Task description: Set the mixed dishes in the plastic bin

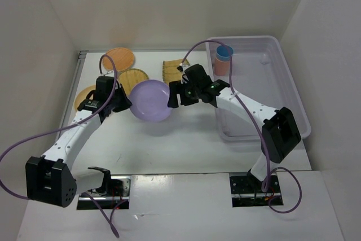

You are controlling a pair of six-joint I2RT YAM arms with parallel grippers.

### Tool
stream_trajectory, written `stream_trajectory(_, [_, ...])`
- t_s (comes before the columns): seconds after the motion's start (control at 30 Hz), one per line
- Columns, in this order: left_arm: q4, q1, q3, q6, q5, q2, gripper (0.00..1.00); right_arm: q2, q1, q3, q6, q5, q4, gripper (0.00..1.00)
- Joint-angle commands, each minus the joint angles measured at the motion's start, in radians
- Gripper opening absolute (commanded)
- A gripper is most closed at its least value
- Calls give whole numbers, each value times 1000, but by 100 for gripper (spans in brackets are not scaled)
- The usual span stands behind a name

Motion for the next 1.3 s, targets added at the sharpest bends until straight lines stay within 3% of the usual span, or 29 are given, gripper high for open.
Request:
stream_trajectory(0.0, [-40,-4,12,7,122,-31,0,13,10,-6,13,-37,62,81])
stream_trajectory(0.43, [-37,-4,3,7,267,-110,0,13,20,-15,24,-45,65,78])
stream_trajectory(0.53, [-28,-4,3,7,325,-110,0,13,20,-15,44,-45,75,66])
stream_trajectory(0.57, [-28,-4,-9,7,334,-110,0,13,20,-4,44,-55,75,54])
stream_trajectory(0.63, [-19,-4,-21,7,334,-110,0,13,20,6,55,-55,84,39])
stream_trajectory(0.67, [-19,-4,-21,7,334,-110,0,13,20,6,55,-55,84,23])
stream_trajectory(0.77, [-10,5,-40,7,301,-101,3,4,20,6,78,-14,84,0])
stream_trajectory(0.9, [-10,5,-40,19,290,-78,32,-19,20,6,87,-5,84,0])
stream_trajectory(0.93, [-10,5,-31,19,290,-78,46,-29,20,6,87,-5,84,0])
stream_trajectory(1.0, [3,5,-17,29,290,-78,54,-64,20,6,96,42,84,0])
stream_trajectory(1.03, [3,14,-8,41,290,-78,74,-78,20,6,96,66,60,0])
stream_trajectory(1.13, [-23,45,47,64,232,-89,97,-133,9,43,96,178,-3,0])
stream_trajectory(1.27, [-33,94,66,50,-24,-147,100,-228,-68,8,98,261,-19,0])
